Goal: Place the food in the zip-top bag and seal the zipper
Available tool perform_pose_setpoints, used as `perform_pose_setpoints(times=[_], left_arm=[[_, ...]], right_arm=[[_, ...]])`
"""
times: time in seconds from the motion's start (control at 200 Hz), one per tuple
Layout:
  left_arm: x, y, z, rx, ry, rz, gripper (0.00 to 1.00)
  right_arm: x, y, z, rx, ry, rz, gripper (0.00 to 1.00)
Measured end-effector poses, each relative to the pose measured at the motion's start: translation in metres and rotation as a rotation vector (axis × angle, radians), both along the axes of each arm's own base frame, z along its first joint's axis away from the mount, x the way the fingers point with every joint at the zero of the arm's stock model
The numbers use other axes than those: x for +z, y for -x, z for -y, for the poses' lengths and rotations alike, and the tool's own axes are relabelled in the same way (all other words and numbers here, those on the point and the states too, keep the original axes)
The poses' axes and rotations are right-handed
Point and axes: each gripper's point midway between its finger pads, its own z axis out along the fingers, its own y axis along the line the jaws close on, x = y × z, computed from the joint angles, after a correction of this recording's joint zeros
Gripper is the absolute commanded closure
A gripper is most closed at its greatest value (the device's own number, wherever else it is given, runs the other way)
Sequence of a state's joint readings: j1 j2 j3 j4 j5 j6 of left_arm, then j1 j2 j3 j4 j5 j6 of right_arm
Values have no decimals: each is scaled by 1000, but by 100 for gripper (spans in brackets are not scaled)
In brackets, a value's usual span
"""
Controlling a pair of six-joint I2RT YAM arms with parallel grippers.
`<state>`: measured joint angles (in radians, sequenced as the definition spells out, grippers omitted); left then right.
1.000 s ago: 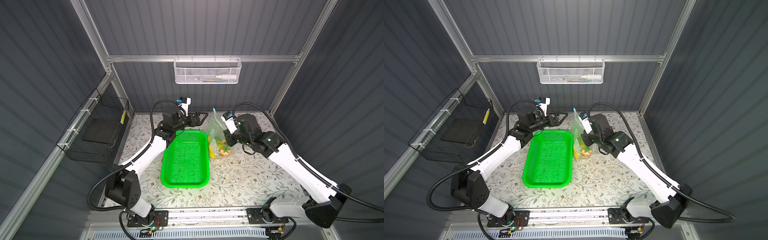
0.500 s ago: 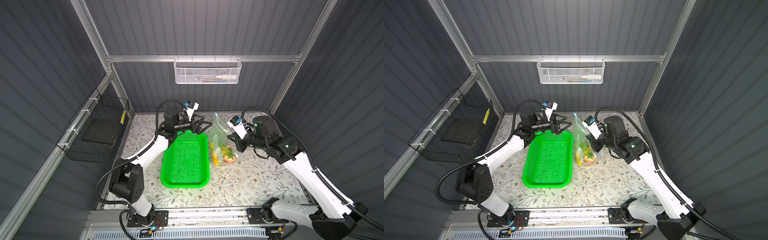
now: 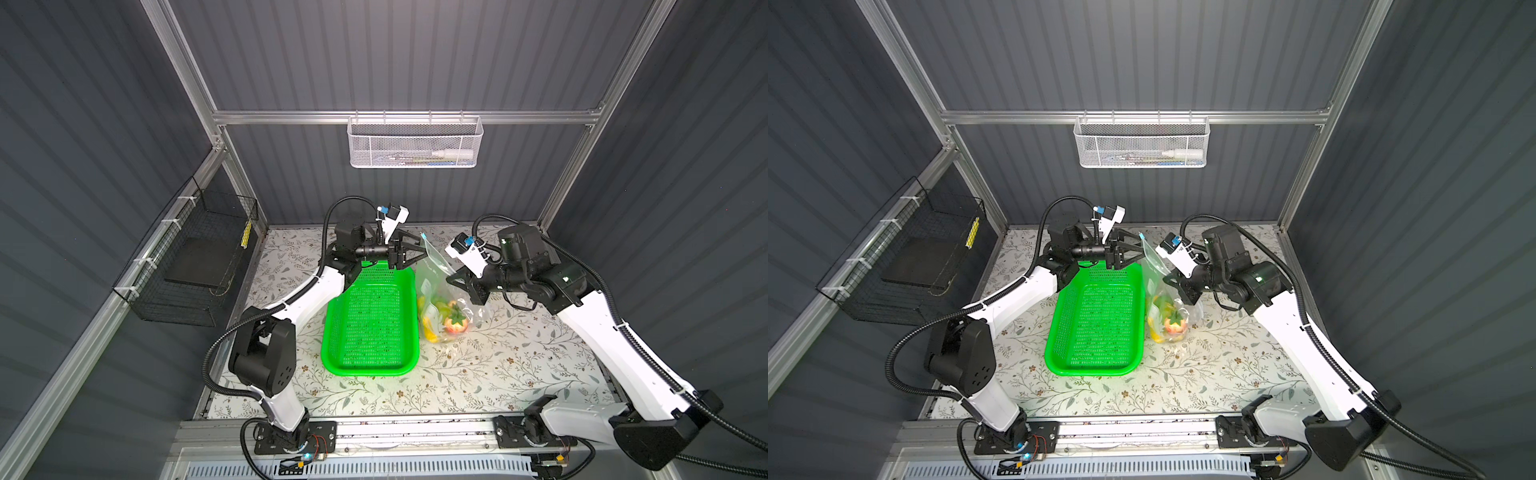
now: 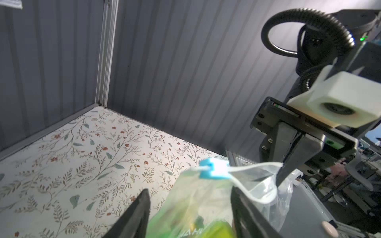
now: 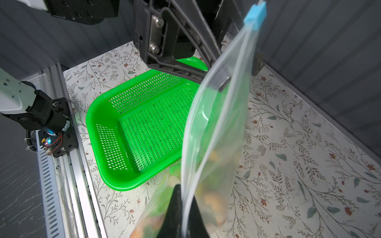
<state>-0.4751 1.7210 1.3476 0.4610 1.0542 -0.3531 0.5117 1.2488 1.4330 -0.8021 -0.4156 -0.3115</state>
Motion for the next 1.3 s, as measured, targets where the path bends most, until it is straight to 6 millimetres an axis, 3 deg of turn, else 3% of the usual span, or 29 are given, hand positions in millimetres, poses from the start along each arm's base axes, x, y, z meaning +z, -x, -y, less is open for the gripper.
perform_pose_setpoints(times=[0.085, 0.23, 0.295, 0.4, 0.505, 0.575, 0.62, 0.815, 1.031, 1.196, 1.301], left_arm=[[2, 0, 3, -21, 17, -8, 73], [6, 1, 4, -38, 39, -33, 94], [10, 2, 4, -43, 49, -33, 100], [13, 4, 5, -48, 60, -35, 100], [13, 5, 7, -49, 62, -46, 100], [11, 6, 9, -46, 57, -58, 100], [8, 7, 12, -44, 49, -66, 100], [-6, 17, 25, -26, -13, -82, 100], [-7, 28, 32, -31, -35, -75, 100], [-9, 25, 33, -14, -43, -81, 100], [-12, 23, 32, -1, -51, -90, 100]], right_arm=[[-1, 0, 1, 1, 5, -3, 100], [0, -1, 5, -14, 7, 8, 100], [2, -1, 9, -28, 8, 18, 100], [4, -3, 14, -50, 13, 35, 100], [4, -6, 17, -73, 22, 38, 72], [5, -12, 20, -105, 26, 54, 37], [8, -18, 23, -135, 30, 73, 32], [36, -39, 28, -244, 28, 162, 30], [67, -52, 2, -251, 29, 290, 39], [59, -69, -25, -271, 85, 333, 49], [48, -79, -28, -309, 116, 332, 53]])
